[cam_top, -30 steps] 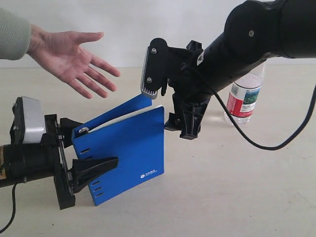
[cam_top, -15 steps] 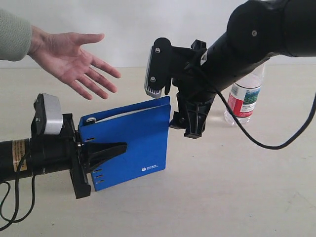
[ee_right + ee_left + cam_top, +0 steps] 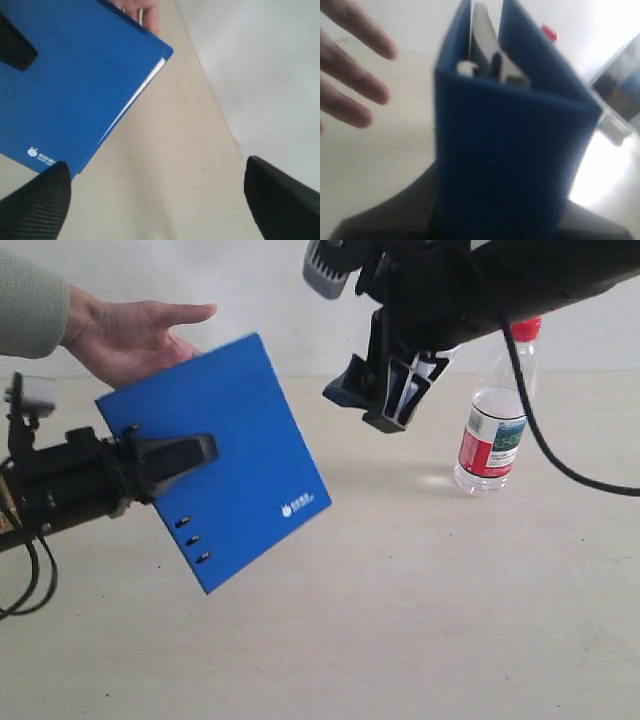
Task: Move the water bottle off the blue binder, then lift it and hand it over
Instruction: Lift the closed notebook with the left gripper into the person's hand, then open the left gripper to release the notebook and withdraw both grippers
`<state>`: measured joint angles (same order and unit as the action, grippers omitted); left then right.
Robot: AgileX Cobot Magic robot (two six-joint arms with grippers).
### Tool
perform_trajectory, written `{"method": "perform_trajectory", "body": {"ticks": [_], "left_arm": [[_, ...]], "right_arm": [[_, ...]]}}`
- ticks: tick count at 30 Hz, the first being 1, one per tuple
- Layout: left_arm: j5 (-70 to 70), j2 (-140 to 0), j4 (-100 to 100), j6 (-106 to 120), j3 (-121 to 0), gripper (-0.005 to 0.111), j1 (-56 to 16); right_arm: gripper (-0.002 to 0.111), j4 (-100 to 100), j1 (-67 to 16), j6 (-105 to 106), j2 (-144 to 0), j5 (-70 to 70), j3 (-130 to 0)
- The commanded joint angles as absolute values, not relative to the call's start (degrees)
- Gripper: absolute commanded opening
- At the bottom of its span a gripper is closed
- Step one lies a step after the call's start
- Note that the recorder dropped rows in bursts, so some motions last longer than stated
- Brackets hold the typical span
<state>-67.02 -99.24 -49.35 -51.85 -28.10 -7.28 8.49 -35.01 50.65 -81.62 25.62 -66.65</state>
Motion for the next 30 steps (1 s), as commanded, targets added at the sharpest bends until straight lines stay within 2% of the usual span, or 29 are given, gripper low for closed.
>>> {"method": "perform_trajectory", "body": {"ticks": [1, 16, 18, 20, 23, 24, 25, 26, 27, 30], "left_arm": [[-70.0, -97.8, -44.3, -67.8, -28.4, 0.004, -4.0], [-70.0, -100.7, -42.9, -71.4, -28.9, 0.004, -3.6], [-70.0, -100.7, -44.0, -71.0, -28.9, 0.007, -3.4], [-70.0, -100.7, -45.1, -70.9, -28.9, 0.021, -2.8], [-70.0, -100.2, -48.7, -71.9, -28.9, 0.062, -1.1], [-70.0, -100.0, -50.3, -73.0, -28.9, 0.079, -0.3], [-70.0, -99.8, -51.4, -74.3, -28.7, 0.087, 0.4], [-70.0, -99.6, -53.2, -76.0, -28.7, 0.092, 1.5], [-70.0, -99.3, -55.2, -76.8, -28.7, 0.092, 2.4], [-70.0, -98.8, -61.3, -77.6, -28.7, 0.081, 6.4]], "right_arm": [[0.084, 9.1, -35.0, 48.3, -77.9, 25.0, -66.9], [0.084, 13.6, -35.0, 48.2, -77.0, 26.5, -66.9], [0.084, 13.6, -35.0, 48.2, -77.0, 26.5, -66.9], [0.084, 13.6, -35.0, 48.2, -77.0, 26.7, -66.9], [0.084, 13.6, -35.0, 48.2, -77.0, 26.8, -66.9], [0.084, 13.6, -35.0, 48.2, -77.0, 26.8, -66.9], [0.084, 13.6, -35.0, 48.1, -77.0, 27.0, -66.9], [0.084, 13.6, -35.0, 48.1, -77.0, 27.1, -66.9], [0.084, 13.6, -35.0, 48.0, -77.0, 27.2, -66.9], [0.084, 13.6, -35.0, 48.0, -77.0, 27.2, -66.9]]}}
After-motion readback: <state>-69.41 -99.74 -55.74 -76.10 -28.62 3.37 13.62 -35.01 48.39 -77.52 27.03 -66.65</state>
